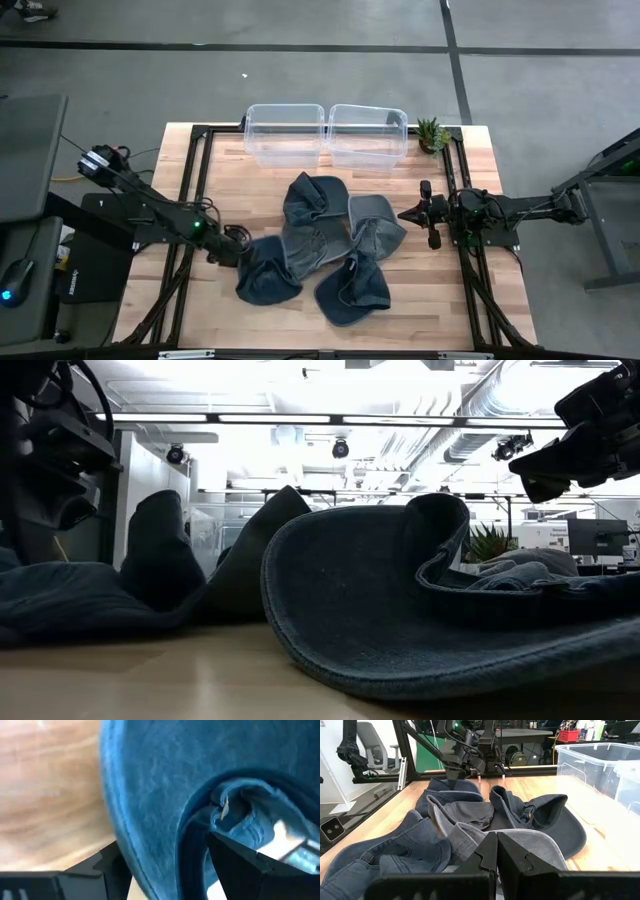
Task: Pick and place caps into container
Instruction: Put the bottom left dark blue cap into the left transparent container
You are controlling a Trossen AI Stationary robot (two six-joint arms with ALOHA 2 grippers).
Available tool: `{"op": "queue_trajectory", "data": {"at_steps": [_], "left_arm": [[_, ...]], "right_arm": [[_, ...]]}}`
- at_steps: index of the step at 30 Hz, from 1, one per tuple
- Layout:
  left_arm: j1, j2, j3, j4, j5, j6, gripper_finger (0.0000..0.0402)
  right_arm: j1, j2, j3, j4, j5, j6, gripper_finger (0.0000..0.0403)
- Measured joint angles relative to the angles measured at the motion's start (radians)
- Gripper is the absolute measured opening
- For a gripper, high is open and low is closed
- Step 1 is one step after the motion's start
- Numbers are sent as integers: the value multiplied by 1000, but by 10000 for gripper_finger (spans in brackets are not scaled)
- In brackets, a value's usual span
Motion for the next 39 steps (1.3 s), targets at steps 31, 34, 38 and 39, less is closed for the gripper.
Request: {"op": "queue_trajectory", "data": {"at_steps": [31, 34, 38, 39], "left_arm": [[0, 28, 0, 104, 146, 10, 240], [0, 31, 0, 103, 146, 9, 240], [0, 31, 0, 86, 146, 9, 240], [0, 31, 0, 85, 147, 9, 240]], "right_arm": [[0, 0, 0, 0, 0, 0, 0], [0, 0, 0, 0, 0, 0, 0], [0, 0, 0, 0, 0, 0, 0], [0, 0, 0, 0, 0, 0, 0]]}}
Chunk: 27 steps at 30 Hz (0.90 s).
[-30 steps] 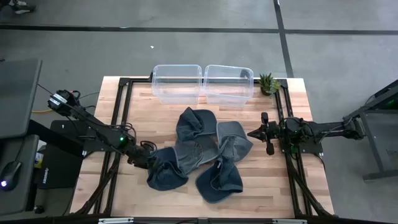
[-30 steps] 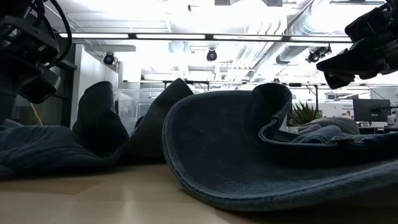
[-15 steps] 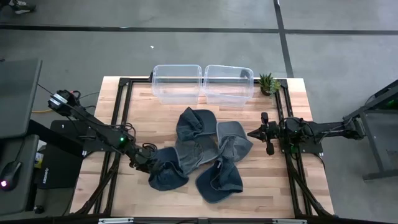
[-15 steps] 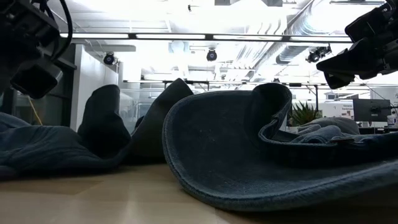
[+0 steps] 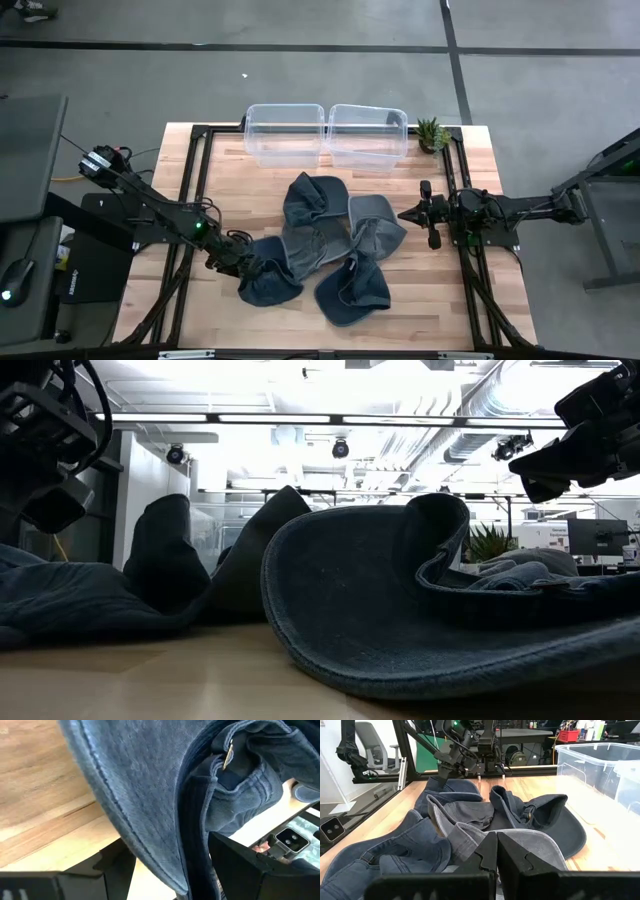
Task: Pick and place caps into container
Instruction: Put the bottom left dark blue cap into the left transparent container
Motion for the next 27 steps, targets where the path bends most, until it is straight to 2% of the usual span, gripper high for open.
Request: {"op": "queue_trajectory", "data": {"at_steps": [3, 7, 18, 27], "left_arm": [[0, 0, 0, -3, 0, 0, 233], [0, 0, 0, -3, 0, 0, 195], [0, 0, 0, 4, 1, 24, 18], [0, 0, 6, 4, -13, 28, 10]], "right_arm": [[0, 0, 0, 0, 0, 0, 0], [0, 0, 0, 0, 0, 0, 0], [0, 0, 0, 0, 0, 0, 0], [0, 0, 0, 0, 0, 0, 0]]}}
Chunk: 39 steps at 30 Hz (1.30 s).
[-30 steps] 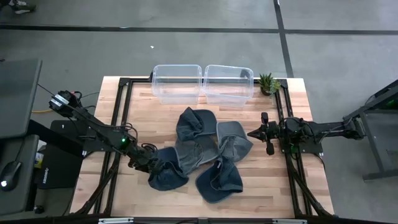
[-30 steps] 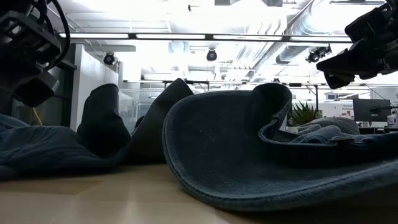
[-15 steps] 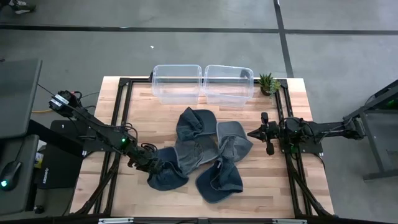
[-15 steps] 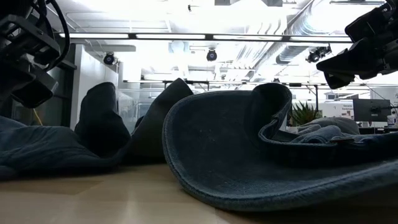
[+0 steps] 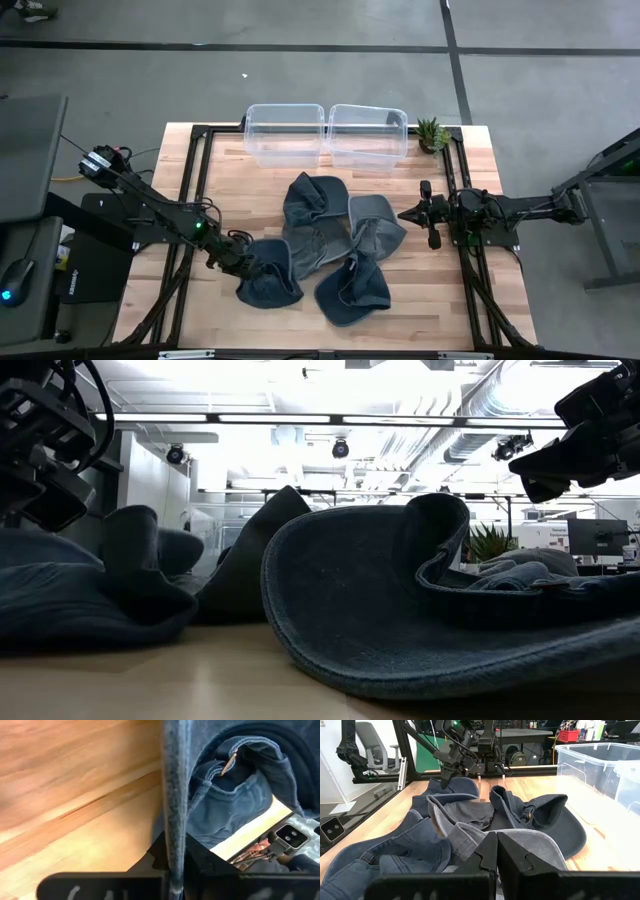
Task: Pick and place caps into container
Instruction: Put the bottom left dark blue cap into the left transparent container
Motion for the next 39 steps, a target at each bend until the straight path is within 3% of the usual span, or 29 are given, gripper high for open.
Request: {"op": "queue_trajectory", "data": {"at_steps": [12, 18, 23, 31, 34, 39], "left_arm": [[0, -9, 81, -28, -157, 58, 10], [0, -17, 151, -172, -164, 79, 10], [0, -61, 258, -395, -208, 105, 10], [0, -130, 473, -773, -455, 114, 10], [0, -146, 518, -821, -576, 120, 10], [0, -154, 549, -832, -673, 163, 10]], "right_arm": [[0, 0, 0, 0, 0, 0, 0], [0, 0, 0, 0, 0, 0, 0], [0, 0, 0, 0, 0, 0, 0], [0, 0, 0, 3, 0, 0, 0], [0, 0, 0, 4, 0, 0, 0], [0, 0, 0, 4, 0, 0, 0]]}}
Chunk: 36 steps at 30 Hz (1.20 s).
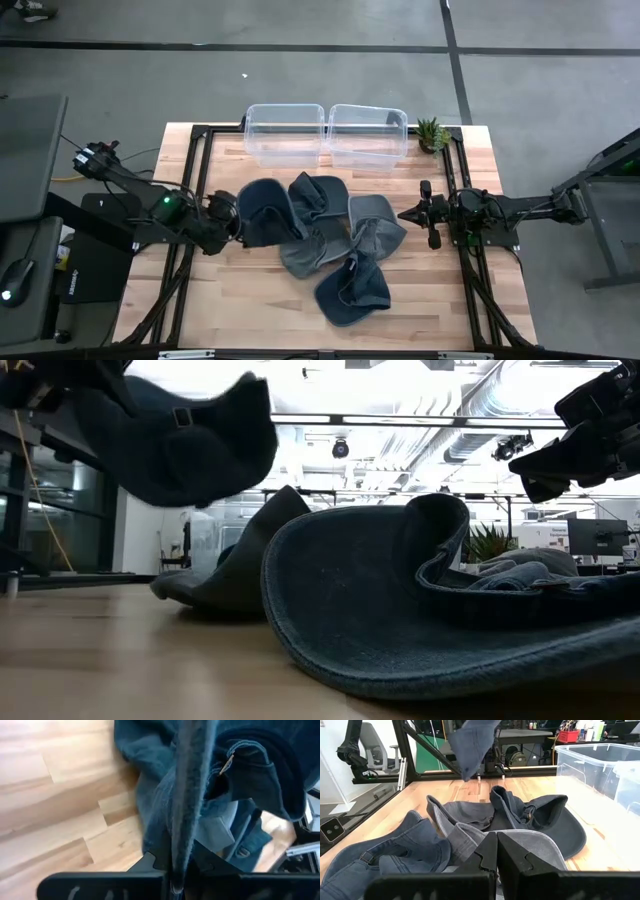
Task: Pick and place caps into container
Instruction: Put the bottom left dark blue cap into the left transparent container
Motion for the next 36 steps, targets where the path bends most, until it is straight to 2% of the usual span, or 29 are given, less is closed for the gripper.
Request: {"op": "queue_trajectory", "data": {"at_steps": [7, 22, 27, 32, 36], "left_arm": [[0, 0, 1, -6, -103, 29, 10], [0, 1, 1, -5, -211, 108, 10], [0, 1, 1, 40, -245, 138, 10], [1, 5, 0, 73, -299, 173, 10], [45, 19, -2, 102, -318, 190, 10]], "right_arm": [[0, 0, 0, 1, 0, 0, 0], [0, 0, 0, 12, 2, -28, 0], [0, 0, 0, 20, 12, -49, 0], [0, 0, 0, 88, 11, -52, 0], [0, 0, 0, 185, 21, -157, 0]]}}
